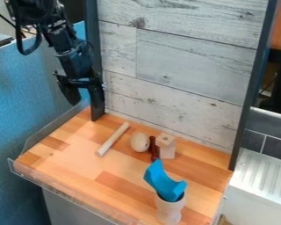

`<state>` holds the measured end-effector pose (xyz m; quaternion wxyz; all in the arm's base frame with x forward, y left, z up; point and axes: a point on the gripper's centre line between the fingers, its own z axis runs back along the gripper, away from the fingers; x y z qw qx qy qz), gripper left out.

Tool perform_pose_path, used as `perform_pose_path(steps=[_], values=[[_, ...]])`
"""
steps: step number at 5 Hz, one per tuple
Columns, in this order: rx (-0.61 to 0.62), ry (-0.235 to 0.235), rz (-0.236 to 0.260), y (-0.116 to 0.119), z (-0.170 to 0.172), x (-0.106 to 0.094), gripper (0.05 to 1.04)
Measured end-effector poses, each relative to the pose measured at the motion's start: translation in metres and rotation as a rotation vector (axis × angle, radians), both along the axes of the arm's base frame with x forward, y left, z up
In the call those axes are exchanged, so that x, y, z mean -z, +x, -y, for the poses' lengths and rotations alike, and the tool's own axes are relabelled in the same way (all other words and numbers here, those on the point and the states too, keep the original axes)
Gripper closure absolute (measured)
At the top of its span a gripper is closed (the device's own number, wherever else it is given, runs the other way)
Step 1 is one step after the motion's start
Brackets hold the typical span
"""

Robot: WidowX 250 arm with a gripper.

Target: Take the long cylinder out of the arch and placed it to the left

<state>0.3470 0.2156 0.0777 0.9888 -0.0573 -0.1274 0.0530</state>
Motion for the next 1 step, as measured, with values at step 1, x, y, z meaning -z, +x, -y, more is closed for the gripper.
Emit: perform_pose_path(steps=[1], values=[[0.001,0.001,-0.001,-0.0001,-0.0002,0.0001,0.082]])
